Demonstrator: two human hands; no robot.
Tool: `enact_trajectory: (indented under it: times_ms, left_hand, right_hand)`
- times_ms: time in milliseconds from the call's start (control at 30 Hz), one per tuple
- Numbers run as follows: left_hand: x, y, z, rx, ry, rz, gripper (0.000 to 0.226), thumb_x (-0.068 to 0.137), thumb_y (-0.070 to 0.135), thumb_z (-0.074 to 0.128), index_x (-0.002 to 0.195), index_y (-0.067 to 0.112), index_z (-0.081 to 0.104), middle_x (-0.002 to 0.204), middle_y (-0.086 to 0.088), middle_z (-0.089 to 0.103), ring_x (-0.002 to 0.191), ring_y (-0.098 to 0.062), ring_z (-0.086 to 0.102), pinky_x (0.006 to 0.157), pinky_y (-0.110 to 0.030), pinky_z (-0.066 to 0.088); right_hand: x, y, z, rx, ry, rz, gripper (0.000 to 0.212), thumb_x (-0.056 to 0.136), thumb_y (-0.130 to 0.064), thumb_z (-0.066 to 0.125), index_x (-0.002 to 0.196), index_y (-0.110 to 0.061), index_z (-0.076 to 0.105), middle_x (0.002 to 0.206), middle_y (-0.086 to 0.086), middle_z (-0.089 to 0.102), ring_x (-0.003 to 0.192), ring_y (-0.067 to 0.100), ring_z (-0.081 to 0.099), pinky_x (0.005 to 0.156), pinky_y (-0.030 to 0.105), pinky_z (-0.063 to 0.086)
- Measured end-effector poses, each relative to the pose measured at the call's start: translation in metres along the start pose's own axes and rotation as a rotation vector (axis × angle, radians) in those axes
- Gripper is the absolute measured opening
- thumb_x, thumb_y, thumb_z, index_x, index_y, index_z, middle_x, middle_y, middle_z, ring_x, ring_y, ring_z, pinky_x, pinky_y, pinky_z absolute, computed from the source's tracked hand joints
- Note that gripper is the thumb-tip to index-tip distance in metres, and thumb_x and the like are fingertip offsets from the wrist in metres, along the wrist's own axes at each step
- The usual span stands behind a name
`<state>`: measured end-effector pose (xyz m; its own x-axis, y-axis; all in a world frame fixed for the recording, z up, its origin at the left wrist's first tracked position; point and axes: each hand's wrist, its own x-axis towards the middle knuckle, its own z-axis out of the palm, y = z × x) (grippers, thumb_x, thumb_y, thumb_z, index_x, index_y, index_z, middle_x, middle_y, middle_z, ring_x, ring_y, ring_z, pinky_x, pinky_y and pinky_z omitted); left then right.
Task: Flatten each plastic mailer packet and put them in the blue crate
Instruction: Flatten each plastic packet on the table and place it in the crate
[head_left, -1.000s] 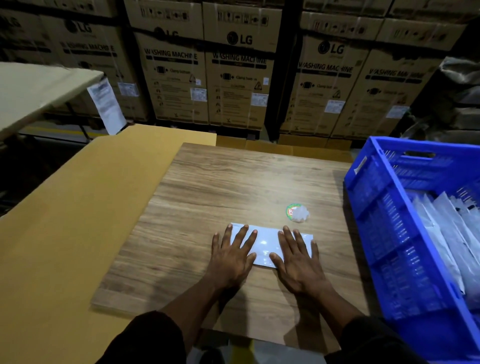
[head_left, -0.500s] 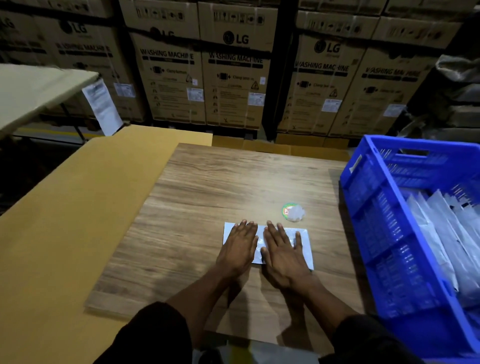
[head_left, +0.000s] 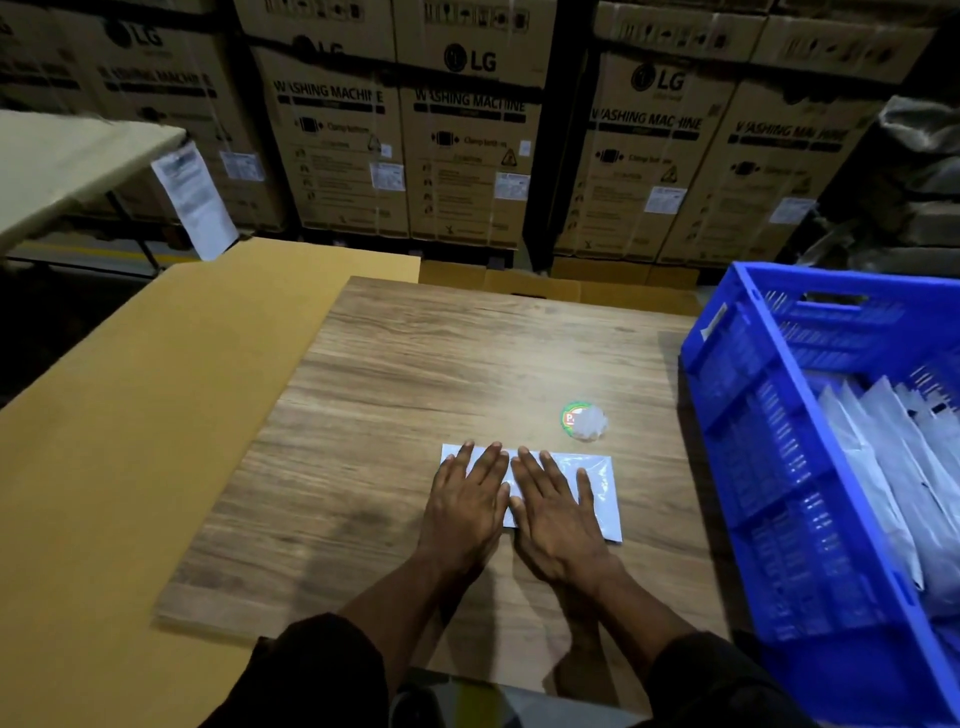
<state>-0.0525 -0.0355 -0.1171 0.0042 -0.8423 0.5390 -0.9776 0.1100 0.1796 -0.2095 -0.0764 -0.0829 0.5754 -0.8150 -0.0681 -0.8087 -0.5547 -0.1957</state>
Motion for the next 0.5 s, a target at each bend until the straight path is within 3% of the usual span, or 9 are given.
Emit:
enact_trajectory:
  times_ms: [167, 267, 367, 500]
  left_hand:
    - [-0.003, -0.002, 0.003, 0.023, -0.076, -0.01, 0.038, 0.104, 0.025, 0.049, 0.135, 0.01, 0.063, 0.147, -0.006, 0.055, 0.138, -0.041, 0.045, 0.106, -0.053, 0.042]
    - [0.002, -0.002, -0.001, 0.052, -0.156, -0.037, 0.045, 0.107, 0.029, 0.033, 0.139, 0.013, 0.06, 0.149, -0.004, 0.053, 0.141, -0.044, 0.041, 0.107, -0.053, 0.04]
    - [0.005, 0.004, -0.015, 0.061, -0.174, -0.051, 0.046, 0.1, 0.029, 0.036, 0.131, 0.014, 0.066, 0.144, -0.004, 0.057, 0.132, -0.049, 0.048, 0.1, -0.054, 0.047]
    - [0.006, 0.007, -0.02, 0.056, -0.223, -0.156, 0.049, 0.1, 0.037, 0.035, 0.137, 0.018, 0.061, 0.144, -0.005, 0.056, 0.132, -0.051, 0.046, 0.099, -0.056, 0.047]
  right_hand:
    - [0.003, -0.003, -0.012, 0.017, -0.047, 0.01, 0.076, 0.088, -0.049, -0.007, 0.159, -0.028, 0.01, 0.166, -0.016, 0.001, 0.152, 0.009, -0.006, 0.119, 0.052, -0.005]
    - [0.008, -0.005, -0.019, 0.013, -0.082, 0.03, 0.064, 0.096, -0.045, 0.013, 0.158, -0.029, 0.012, 0.165, -0.014, 0.006, 0.152, 0.013, 0.0, 0.119, 0.055, 0.002]
    - [0.008, -0.006, -0.021, 0.015, -0.096, 0.03, 0.061, 0.1, -0.039, 0.025, 0.158, -0.029, 0.011, 0.165, -0.013, 0.006, 0.152, 0.017, 0.003, 0.118, 0.056, 0.005]
    - [0.003, -0.006, -0.019, 0.019, -0.093, 0.048, 0.068, 0.093, -0.048, 0.005, 0.159, -0.029, 0.005, 0.165, -0.016, 0.001, 0.152, 0.016, -0.003, 0.119, 0.054, 0.0]
